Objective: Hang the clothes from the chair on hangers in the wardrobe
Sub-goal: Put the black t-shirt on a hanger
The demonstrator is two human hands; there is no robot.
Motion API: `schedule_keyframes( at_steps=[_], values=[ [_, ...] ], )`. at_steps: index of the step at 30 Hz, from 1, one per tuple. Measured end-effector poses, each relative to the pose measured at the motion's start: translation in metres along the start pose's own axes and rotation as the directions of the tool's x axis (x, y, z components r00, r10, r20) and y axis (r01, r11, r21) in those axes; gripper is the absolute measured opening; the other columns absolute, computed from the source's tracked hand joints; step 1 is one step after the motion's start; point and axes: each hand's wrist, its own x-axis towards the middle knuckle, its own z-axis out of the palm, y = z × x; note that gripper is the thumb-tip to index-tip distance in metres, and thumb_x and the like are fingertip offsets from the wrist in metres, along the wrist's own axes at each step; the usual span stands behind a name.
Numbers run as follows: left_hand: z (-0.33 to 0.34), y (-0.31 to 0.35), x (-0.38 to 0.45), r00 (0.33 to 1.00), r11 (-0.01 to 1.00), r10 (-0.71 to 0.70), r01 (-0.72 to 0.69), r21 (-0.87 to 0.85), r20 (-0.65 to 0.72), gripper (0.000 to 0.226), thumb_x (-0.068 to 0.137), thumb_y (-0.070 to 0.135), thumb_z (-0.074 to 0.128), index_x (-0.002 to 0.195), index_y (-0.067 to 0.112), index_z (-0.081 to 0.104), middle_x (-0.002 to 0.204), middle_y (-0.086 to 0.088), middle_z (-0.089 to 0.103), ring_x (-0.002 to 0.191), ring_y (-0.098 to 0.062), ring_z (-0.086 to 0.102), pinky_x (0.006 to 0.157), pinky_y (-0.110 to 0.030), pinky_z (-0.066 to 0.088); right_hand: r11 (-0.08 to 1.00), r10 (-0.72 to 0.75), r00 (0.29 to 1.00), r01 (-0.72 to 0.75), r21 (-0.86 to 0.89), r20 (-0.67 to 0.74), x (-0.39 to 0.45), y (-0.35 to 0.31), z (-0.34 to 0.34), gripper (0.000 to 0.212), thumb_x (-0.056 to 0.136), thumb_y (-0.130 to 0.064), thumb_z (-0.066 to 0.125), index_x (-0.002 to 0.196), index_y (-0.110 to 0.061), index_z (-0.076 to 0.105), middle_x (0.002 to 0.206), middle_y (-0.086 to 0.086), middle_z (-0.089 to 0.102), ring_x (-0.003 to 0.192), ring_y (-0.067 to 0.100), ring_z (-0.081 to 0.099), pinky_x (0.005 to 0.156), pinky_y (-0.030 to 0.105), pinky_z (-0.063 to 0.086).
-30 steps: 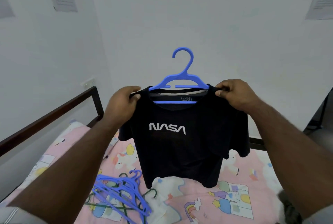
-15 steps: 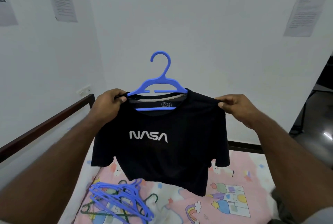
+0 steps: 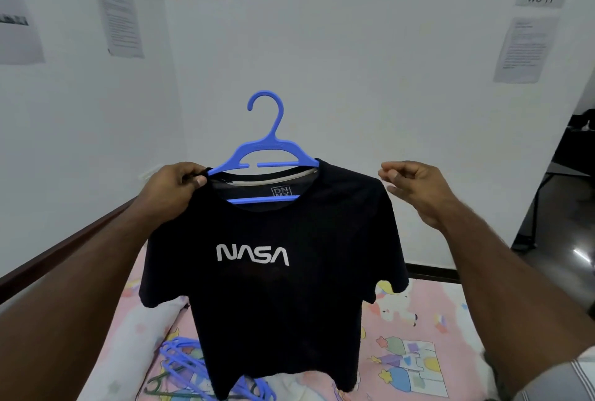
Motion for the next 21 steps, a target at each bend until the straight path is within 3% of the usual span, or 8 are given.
schedule_keyframes(
  at_steps=[2, 5, 11, 15, 18, 21],
  values=[
    [-0.001, 0.000, -0.002, 1.000, 1.000, -0.008, 0.008, -0.004, 0.002, 0.018, 0.099, 0.015, 0.058, 0.103, 0.025, 0.072, 0.090, 0.000, 0.074, 0.086, -0.020, 0.068, 0.079, -0.033, 0.048, 0.998, 0.029, 0.992, -0.035, 0.048, 0.122, -0.005, -0.005, 0.008, 0.027, 0.094, -0.015, 0.065, 0.121, -0.017, 0.068, 0.118, 0.001, 0.073, 0.113, 0.011, 0.067, 0.097, 0.032, 0.052],
    [-0.002, 0.006, -0.004, 1.000, 1.000, -0.013, 0.013, -0.023, 0.020, 0.017, 0.099, 0.015, 0.059, 0.102, 0.023, 0.073, 0.089, -0.003, 0.075, 0.081, -0.021, 0.067, 0.075, -0.031, 0.047, 0.999, 0.046, 0.972, -0.051, 0.015, 0.230, -0.012, -0.001, 0.020, 0.034, 0.094, -0.005, 0.063, 0.127, -0.013, 0.065, 0.118, 0.004, 0.073, 0.109, 0.016, 0.069, 0.090, 0.027, 0.056],
    [-0.016, 0.011, -0.008, 0.997, 0.990, -0.049, 0.056, -0.128, 0.057, 0.014, 0.096, 0.017, 0.065, 0.099, 0.026, 0.076, 0.087, 0.003, 0.077, 0.080, -0.015, 0.070, 0.080, -0.034, 0.054, 0.984, 0.023, 0.983, -0.054, 0.170, 0.183, -0.019, -0.006, 0.021, 0.023, 0.096, 0.002, 0.056, 0.114, -0.006, 0.069, 0.106, 0.009, 0.074, 0.096, 0.019, 0.070, 0.079, 0.024, 0.057],
    [-0.025, -0.002, -0.020, 0.994, 0.954, -0.112, 0.111, -0.278, 0.014, 0.019, 0.094, 0.029, 0.069, 0.112, 0.025, 0.074, 0.102, 0.009, 0.076, 0.094, -0.006, 0.070, 0.085, -0.027, 0.052, 0.983, -0.014, 0.987, -0.015, 0.181, 0.161, -0.018, -0.014, 0.014, 0.026, 0.089, -0.007, 0.065, 0.114, -0.004, 0.069, 0.107, 0.010, 0.073, 0.097, 0.020, 0.070, 0.082, 0.026, 0.057],
    [-0.024, -0.021, -0.036, 0.983, 0.869, -0.178, 0.180, -0.461, 0.047, 0.037, 0.088, 0.038, 0.067, 0.121, 0.019, 0.069, 0.116, 0.000, 0.073, 0.105, -0.014, 0.068, 0.087, -0.029, 0.050, 0.979, -0.020, 0.990, -0.008, 0.201, 0.137, -0.018, -0.018, 0.008, 0.050, 0.070, -0.023, 0.076, 0.115, -0.004, 0.070, 0.110, 0.013, 0.073, 0.098, 0.023, 0.070, 0.082, 0.027, 0.057],
    [-0.015, -0.029, -0.050, 0.965, 0.685, -0.213, 0.261, -0.680, 0.156, 0.036, 0.089, 0.032, 0.062, 0.120, 0.013, 0.068, 0.117, -0.012, 0.072, 0.100, -0.027, 0.069, 0.074, -0.033, 0.056, 0.971, -0.023, 0.990, -0.010, 0.239, 0.136, -0.018, -0.019, 0.007, 0.061, 0.062, -0.028, 0.078, 0.116, -0.003, 0.069, 0.112, 0.016, 0.072, 0.096, 0.024, 0.070, 0.078, 0.028, 0.059]
  ],
)
